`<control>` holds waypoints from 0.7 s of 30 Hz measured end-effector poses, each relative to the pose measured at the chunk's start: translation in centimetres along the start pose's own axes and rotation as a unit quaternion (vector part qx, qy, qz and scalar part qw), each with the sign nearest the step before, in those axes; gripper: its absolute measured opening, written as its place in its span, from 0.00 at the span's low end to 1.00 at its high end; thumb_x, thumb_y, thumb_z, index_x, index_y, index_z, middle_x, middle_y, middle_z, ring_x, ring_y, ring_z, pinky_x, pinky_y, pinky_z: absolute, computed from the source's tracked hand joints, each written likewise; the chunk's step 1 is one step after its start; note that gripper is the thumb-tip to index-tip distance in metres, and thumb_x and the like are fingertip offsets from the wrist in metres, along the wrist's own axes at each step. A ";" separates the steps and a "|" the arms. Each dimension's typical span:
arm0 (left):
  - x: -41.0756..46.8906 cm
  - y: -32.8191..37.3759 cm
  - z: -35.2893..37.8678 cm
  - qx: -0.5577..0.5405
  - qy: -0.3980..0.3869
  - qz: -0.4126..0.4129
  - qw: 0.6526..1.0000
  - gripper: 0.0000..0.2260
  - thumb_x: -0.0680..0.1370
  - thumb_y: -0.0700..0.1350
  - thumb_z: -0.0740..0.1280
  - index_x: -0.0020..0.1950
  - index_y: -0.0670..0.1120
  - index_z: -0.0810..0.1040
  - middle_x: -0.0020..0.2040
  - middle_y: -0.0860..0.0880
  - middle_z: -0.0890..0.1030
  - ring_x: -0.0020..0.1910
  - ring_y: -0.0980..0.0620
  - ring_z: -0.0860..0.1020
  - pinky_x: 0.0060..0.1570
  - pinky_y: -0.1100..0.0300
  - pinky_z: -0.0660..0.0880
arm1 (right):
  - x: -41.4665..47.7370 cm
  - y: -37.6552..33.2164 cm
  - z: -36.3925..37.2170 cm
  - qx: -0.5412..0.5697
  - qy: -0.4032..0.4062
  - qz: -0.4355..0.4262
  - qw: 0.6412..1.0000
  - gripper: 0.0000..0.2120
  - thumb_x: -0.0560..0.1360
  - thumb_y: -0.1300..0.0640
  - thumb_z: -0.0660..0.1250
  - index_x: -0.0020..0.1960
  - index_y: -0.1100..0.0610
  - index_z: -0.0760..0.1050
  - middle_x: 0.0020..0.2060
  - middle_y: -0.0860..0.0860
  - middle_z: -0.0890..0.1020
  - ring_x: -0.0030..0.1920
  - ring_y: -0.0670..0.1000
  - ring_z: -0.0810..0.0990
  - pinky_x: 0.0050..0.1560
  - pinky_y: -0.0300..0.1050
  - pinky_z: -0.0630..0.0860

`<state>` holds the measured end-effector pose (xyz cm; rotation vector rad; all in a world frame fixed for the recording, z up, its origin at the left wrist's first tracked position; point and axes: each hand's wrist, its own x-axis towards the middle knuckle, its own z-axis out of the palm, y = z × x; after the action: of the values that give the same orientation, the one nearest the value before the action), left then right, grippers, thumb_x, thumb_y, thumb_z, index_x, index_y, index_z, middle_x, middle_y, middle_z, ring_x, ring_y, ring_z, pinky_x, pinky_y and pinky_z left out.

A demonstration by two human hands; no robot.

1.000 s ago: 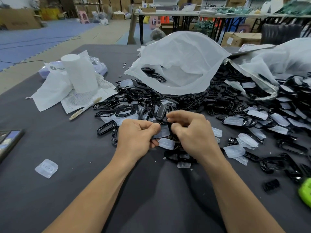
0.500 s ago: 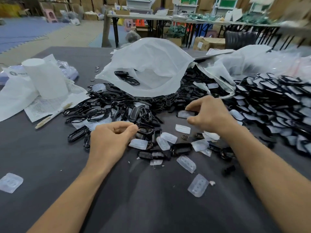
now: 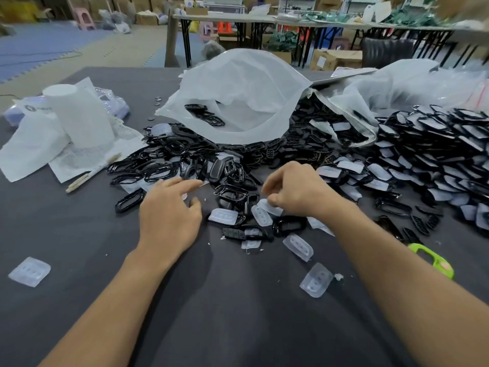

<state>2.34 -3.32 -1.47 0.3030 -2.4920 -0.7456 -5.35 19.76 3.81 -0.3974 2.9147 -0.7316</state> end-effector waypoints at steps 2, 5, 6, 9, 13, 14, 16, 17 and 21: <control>0.4 -0.7 -0.3 0.022 -0.003 -0.020 1.000 0.18 0.76 0.41 0.70 0.64 0.55 0.84 0.70 0.44 0.79 0.74 0.45 0.71 0.74 0.51 0.65 | 0.0 -1.2 1.4 0.032 0.015 -0.008 0.999 0.07 0.74 0.56 0.76 0.51 0.49 0.87 0.43 0.44 0.86 0.48 0.47 0.84 0.53 0.39 0.80; 1.0 -1.8 -0.6 0.060 -0.028 -0.028 0.997 0.17 0.77 0.40 0.68 0.64 0.53 0.84 0.69 0.45 0.80 0.72 0.46 0.72 0.71 0.51 0.68 | 0.4 -2.9 3.1 0.060 0.024 -0.005 0.998 0.13 0.73 0.49 0.77 0.57 0.49 0.85 0.48 0.46 0.86 0.53 0.49 0.83 0.59 0.45 0.79; 1.1 -2.1 -0.7 0.074 -0.048 -0.018 0.996 0.17 0.77 0.39 0.67 0.63 0.51 0.85 0.65 0.46 0.82 0.68 0.45 0.75 0.68 0.52 0.70 | 0.5 -3.4 3.8 0.056 0.030 -0.008 0.998 0.14 0.72 0.49 0.77 0.57 0.49 0.85 0.49 0.46 0.86 0.54 0.49 0.82 0.60 0.47 0.79; 0.9 -2.1 -0.7 0.070 -0.076 -0.012 0.995 0.17 0.75 0.36 0.66 0.59 0.50 0.87 0.58 0.48 0.86 0.60 0.43 0.80 0.61 0.54 0.73 | 0.9 -4.4 5.3 0.044 0.057 -0.017 0.997 0.12 0.72 0.50 0.77 0.55 0.48 0.86 0.49 0.47 0.86 0.56 0.52 0.81 0.59 0.49 0.79; 0.8 -1.6 -1.0 0.004 -0.045 -0.036 0.998 0.17 0.75 0.38 0.68 0.57 0.53 0.87 0.54 0.55 0.87 0.58 0.52 0.82 0.60 0.61 0.72 | 1.1 -5.0 6.1 0.129 0.100 0.000 0.987 0.09 0.68 0.52 0.78 0.49 0.48 0.86 0.42 0.43 0.87 0.49 0.48 0.84 0.55 0.49 0.82; 0.9 -1.4 -1.2 -0.041 -0.028 -0.056 0.997 0.15 0.74 0.42 0.70 0.57 0.55 0.87 0.52 0.60 0.87 0.55 0.58 0.82 0.57 0.65 0.73 | 1.0 -5.2 6.2 0.162 0.117 -0.001 0.980 0.08 0.67 0.52 0.79 0.45 0.48 0.86 0.37 0.42 0.85 0.44 0.45 0.84 0.52 0.47 0.82; 1.1 -0.7 -1.4 -0.212 -0.039 -0.105 0.971 0.15 0.73 0.48 0.74 0.59 0.57 0.86 0.46 0.65 0.86 0.49 0.67 0.81 0.55 0.69 0.74 | 0.8 -6.2 6.6 0.219 0.145 -0.016 0.965 0.06 0.66 0.51 0.79 0.41 0.47 0.85 0.31 0.40 0.83 0.37 0.41 0.82 0.45 0.41 0.81; 1.2 -0.3 -1.4 -0.329 -0.061 -0.142 0.932 0.15 0.74 0.47 0.75 0.60 0.56 0.85 0.46 0.63 0.87 0.48 0.65 0.83 0.55 0.66 0.77 | 0.6 -6.8 6.9 0.238 0.150 -0.026 0.959 0.07 0.66 0.50 0.80 0.41 0.48 0.85 0.30 0.40 0.82 0.34 0.40 0.81 0.41 0.38 0.77; 1.8 -0.4 -0.7 -0.459 -0.078 -0.213 0.859 0.16 0.80 0.35 0.69 0.65 0.49 0.81 0.33 0.54 0.82 0.34 0.55 0.80 0.41 0.61 0.82 | -0.6 -8.7 8.0 0.265 0.111 -0.073 0.955 0.06 0.65 0.52 0.80 0.42 0.48 0.86 0.27 0.43 0.80 0.29 0.43 0.75 0.32 0.34 0.70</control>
<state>1.22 -4.57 -0.40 0.4375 -1.9021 -2.0829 -1.44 8.90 0.96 -0.4935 2.7330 -1.6188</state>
